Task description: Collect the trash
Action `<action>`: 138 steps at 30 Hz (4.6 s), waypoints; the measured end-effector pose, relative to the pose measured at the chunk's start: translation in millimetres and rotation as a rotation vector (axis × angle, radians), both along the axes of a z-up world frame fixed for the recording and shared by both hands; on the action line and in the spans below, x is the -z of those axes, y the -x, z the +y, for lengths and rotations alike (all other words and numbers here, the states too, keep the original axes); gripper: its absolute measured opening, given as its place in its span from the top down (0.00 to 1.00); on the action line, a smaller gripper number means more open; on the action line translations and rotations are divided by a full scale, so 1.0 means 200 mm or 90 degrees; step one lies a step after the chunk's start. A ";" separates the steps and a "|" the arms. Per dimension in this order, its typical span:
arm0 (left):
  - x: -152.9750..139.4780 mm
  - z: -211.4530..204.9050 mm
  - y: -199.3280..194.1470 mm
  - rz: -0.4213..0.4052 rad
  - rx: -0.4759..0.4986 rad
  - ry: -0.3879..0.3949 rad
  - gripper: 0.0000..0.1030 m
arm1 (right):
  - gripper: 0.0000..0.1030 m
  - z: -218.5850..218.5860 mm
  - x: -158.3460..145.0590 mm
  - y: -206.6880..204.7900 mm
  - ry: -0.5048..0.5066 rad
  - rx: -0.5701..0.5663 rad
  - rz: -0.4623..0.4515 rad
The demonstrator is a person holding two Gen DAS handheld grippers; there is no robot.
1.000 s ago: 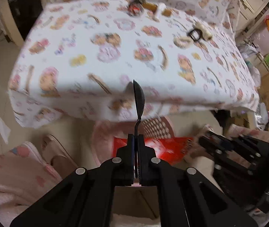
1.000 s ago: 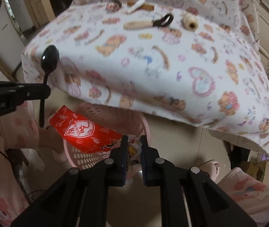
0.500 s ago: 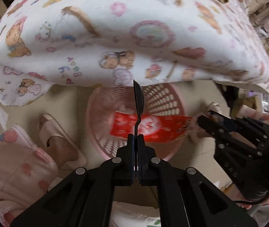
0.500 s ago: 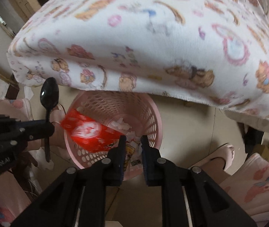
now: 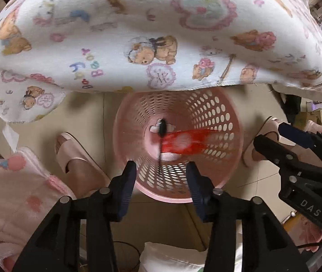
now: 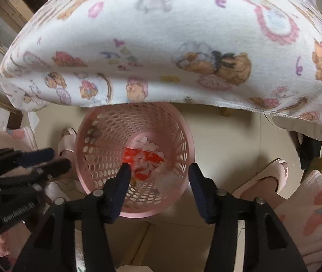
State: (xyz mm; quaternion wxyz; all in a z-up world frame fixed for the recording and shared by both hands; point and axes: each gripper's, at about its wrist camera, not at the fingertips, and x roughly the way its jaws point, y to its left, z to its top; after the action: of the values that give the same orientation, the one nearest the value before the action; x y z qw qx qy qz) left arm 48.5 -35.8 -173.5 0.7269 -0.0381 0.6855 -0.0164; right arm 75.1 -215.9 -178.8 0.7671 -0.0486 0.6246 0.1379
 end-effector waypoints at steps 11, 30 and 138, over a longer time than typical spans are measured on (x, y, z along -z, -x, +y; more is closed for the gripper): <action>-0.26 0.06 0.01 -0.141 -0.019 -0.011 0.30 | 0.13 -0.04 -0.19 0.01 -0.013 0.044 -0.117; -0.75 0.15 0.13 -0.448 -0.058 -0.047 0.12 | 0.00 -0.06 -0.67 0.18 -0.053 0.022 -0.399; -0.73 0.25 -0.64 -0.241 -0.018 0.175 0.92 | 0.95 -0.03 -0.75 -0.53 -0.160 0.012 -0.286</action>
State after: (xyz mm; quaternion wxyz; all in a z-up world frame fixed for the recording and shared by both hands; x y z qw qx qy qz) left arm 176.2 14.5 -27.6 0.8308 -0.1425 0.5273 -0.1067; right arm 180.9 -222.6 -28.0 0.8878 0.0232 0.4172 0.1930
